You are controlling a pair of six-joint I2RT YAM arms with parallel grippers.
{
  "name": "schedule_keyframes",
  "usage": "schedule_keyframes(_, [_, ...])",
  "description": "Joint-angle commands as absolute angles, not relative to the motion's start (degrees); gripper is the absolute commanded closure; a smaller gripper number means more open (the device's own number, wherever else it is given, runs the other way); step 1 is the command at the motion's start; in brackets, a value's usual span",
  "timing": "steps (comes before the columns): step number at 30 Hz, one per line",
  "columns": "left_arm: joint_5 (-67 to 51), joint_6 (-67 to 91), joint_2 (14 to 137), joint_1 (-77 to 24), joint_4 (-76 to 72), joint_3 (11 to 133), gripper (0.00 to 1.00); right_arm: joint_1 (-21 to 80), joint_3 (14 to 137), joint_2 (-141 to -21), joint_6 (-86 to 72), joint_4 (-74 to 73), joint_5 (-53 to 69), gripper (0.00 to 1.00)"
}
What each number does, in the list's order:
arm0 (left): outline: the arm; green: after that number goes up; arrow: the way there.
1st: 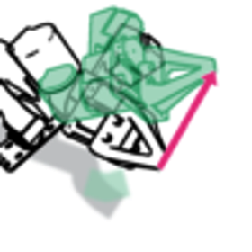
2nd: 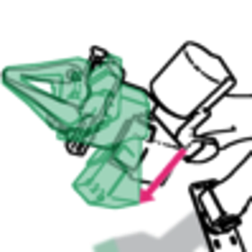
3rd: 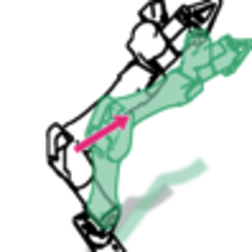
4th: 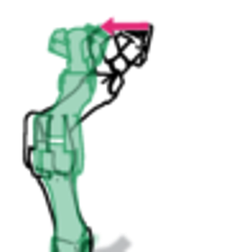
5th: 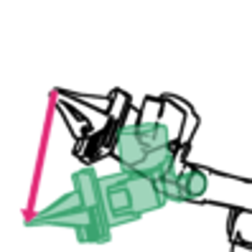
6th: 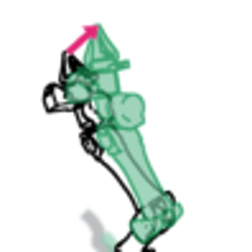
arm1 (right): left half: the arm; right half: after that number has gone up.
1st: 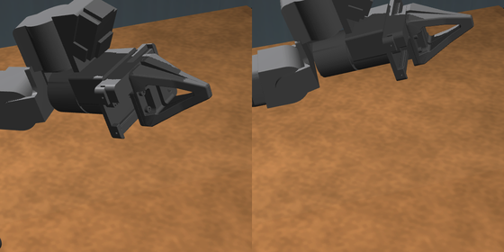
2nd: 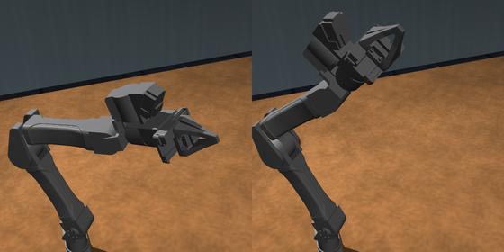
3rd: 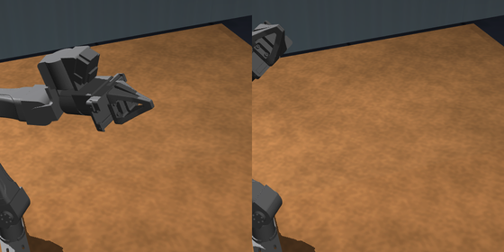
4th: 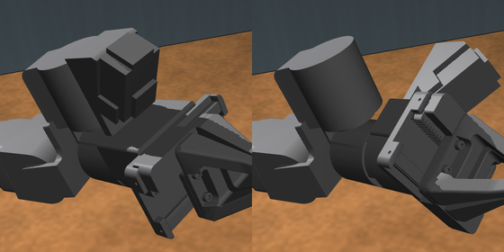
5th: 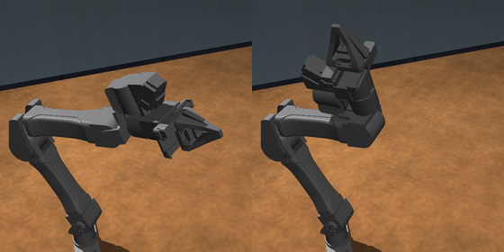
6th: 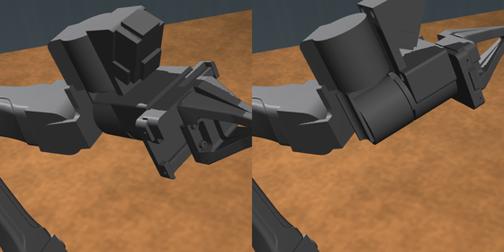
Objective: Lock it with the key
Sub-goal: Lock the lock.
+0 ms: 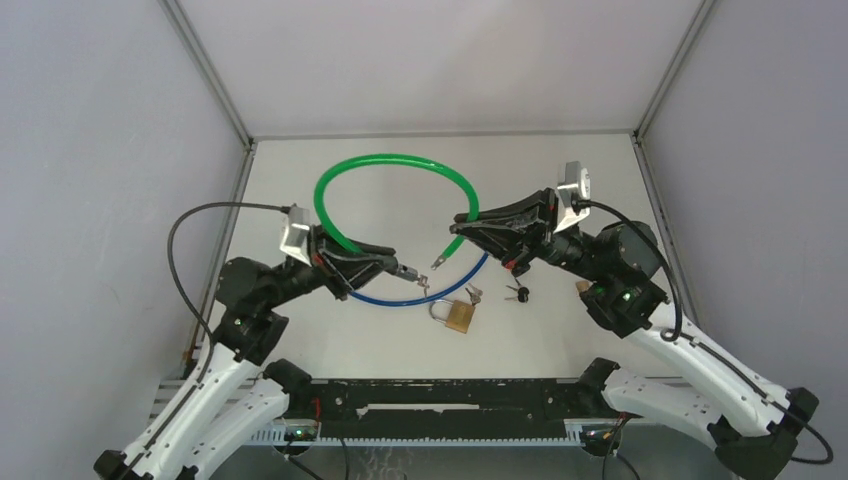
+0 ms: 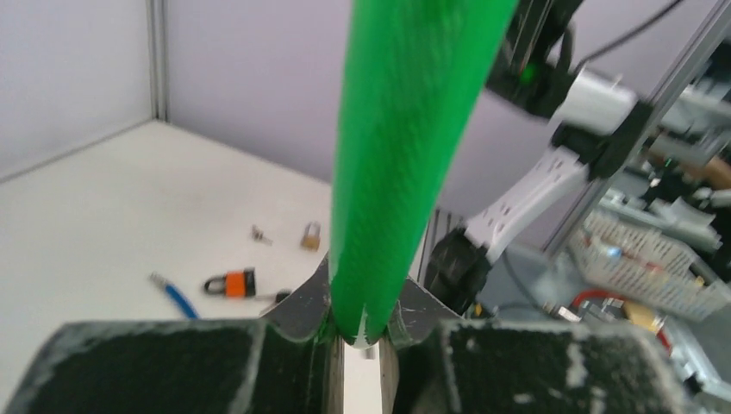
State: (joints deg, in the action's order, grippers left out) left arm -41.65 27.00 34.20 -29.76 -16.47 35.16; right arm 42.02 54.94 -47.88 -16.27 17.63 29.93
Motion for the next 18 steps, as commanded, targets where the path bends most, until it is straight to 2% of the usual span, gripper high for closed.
schedule_keyframes(1, [-35.6,40.1,34.9,-31.4,-22.9,44.7,1.0,51.0,58.4,-49.8,-12.8,34.2,21.6,1.0])
schedule_keyframes(5, [-37.1,38.3,33.6,-32.0,-23.0,45.5,1.0,55.7,59.5,-52.7,-8.9,36.5,21.1,1.0])
schedule_keyframes(11, [-44.7,25.8,32.5,-32.4,-25.4,44.2,1.0,57.1,62.9,-55.2,-8.0,35.6,24.3,1.0])
schedule_keyframes(18, [-44.9,25.0,33.0,-32.4,-25.8,44.9,1.0,61.3,64.4,-56.7,-3.3,31.5,25.0,1.0])
